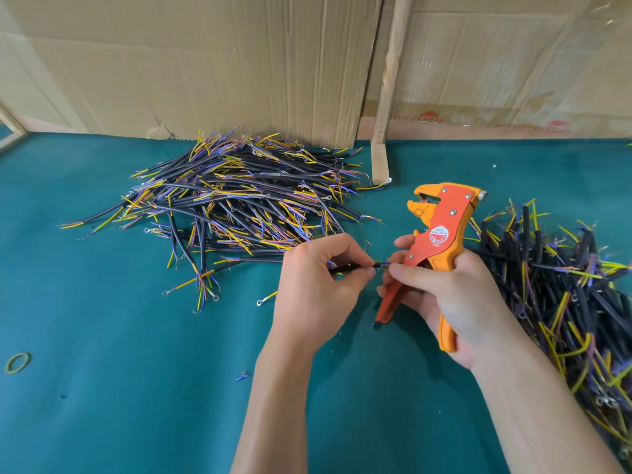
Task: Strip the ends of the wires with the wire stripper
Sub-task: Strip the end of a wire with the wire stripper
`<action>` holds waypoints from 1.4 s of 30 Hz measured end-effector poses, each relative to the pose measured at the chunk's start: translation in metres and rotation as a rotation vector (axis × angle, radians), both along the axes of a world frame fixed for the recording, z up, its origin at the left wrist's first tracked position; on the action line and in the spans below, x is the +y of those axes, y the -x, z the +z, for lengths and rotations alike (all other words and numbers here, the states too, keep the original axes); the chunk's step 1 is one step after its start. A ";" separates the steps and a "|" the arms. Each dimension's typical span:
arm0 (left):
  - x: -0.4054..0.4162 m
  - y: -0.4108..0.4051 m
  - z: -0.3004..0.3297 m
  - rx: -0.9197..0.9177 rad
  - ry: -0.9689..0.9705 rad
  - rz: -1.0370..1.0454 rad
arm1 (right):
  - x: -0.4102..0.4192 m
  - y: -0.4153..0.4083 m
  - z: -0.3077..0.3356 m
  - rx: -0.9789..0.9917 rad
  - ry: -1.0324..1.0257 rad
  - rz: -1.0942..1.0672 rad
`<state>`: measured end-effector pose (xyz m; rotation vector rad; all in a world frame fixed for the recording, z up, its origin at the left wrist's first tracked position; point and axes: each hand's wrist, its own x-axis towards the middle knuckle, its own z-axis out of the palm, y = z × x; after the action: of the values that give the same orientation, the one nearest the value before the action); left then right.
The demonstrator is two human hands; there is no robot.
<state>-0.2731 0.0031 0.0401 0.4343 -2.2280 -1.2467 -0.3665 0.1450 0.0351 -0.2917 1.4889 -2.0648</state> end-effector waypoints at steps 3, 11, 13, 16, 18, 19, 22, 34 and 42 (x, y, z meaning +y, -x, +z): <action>0.000 0.001 -0.001 -0.009 0.001 -0.004 | -0.002 -0.001 0.001 -0.012 -0.001 -0.012; -0.001 0.001 -0.002 0.013 -0.010 0.036 | -0.006 -0.001 0.002 -0.107 0.055 -0.084; -0.007 -0.002 -0.002 0.050 -0.047 0.088 | -0.002 0.003 0.004 -0.139 0.105 -0.091; -0.016 -0.004 -0.002 0.158 -0.154 0.205 | 0.007 0.008 0.008 -0.194 0.183 -0.022; -0.015 -0.003 0.000 0.203 -0.194 0.265 | 0.007 0.006 0.010 -0.228 0.179 0.091; -0.013 -0.002 0.000 0.214 -0.199 0.284 | 0.006 0.003 0.010 -0.239 0.156 0.154; -0.011 -0.001 0.001 0.245 -0.217 0.312 | 0.000 -0.005 0.008 -0.271 0.074 0.335; -0.010 0.000 0.003 0.197 -0.201 0.318 | -0.005 -0.020 0.015 -0.286 0.120 0.499; -0.011 -0.002 0.003 0.164 -0.071 0.281 | 0.003 -0.012 0.015 -0.273 0.120 0.566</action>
<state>-0.2707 -0.0084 0.0428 0.6248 -1.9144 -1.1690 -0.3542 0.1482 0.0503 -0.4059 0.9794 -1.6570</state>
